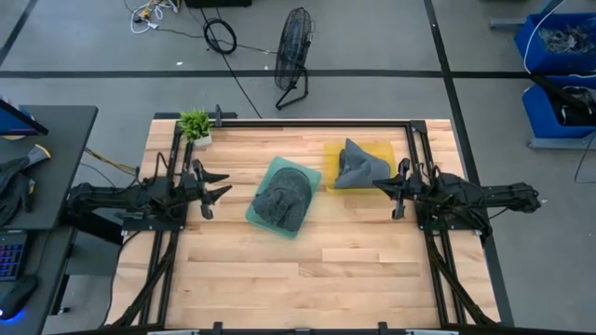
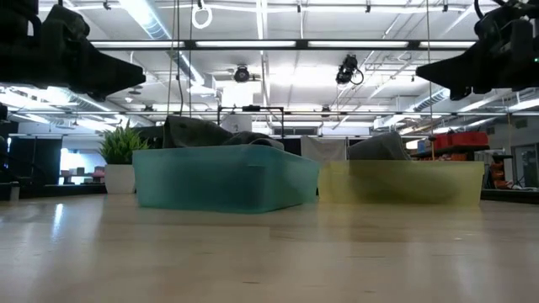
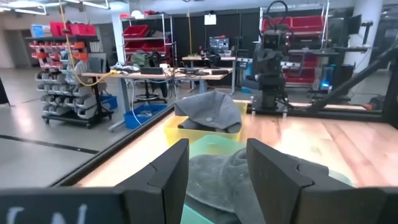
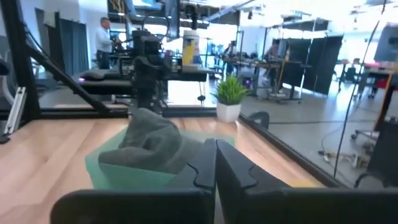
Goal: Pick & Place hat
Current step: Return to home position
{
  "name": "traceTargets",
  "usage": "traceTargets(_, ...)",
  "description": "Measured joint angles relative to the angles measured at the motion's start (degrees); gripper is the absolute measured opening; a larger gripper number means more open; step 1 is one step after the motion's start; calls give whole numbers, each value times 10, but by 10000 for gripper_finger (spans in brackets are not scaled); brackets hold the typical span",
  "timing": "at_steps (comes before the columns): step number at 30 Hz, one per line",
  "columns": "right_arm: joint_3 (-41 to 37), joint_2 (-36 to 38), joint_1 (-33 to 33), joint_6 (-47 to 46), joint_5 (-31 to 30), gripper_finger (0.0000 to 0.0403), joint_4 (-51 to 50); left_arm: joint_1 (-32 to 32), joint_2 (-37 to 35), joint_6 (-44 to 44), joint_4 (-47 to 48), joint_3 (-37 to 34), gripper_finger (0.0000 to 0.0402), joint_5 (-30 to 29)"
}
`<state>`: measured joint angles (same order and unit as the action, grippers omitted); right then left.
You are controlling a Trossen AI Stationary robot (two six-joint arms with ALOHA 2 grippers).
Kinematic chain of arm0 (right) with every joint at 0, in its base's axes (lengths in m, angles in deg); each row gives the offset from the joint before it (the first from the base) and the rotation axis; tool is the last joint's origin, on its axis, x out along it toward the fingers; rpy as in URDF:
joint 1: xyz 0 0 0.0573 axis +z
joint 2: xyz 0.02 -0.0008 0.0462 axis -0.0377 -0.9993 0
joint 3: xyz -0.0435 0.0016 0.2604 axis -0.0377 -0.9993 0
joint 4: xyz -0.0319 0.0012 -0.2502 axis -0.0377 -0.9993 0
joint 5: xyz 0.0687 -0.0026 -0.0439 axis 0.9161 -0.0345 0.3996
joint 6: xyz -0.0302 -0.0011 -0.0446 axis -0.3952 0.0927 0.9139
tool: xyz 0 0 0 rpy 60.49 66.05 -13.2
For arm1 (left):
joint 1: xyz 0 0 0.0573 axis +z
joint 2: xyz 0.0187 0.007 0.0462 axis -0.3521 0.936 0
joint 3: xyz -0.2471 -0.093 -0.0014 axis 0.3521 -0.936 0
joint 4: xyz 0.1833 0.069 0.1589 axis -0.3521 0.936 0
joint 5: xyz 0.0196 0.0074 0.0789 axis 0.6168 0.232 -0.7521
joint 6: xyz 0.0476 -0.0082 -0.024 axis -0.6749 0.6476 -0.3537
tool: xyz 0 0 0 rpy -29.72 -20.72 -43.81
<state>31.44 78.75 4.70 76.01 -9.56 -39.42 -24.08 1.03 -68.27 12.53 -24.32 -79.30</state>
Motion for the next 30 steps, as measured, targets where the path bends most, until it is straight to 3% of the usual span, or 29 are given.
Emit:
traceTargets(5,0,0,0,-35,-4,12,-26,0,0,11,2,0,165,0)
traceTargets(10,0,0,0,-48,-3,13,-24,0,0,-47,1,-1,165,0)
traceTargets(30,0,0,0,-49,0,13,-25,0,0,-46,1,-2,165,0)
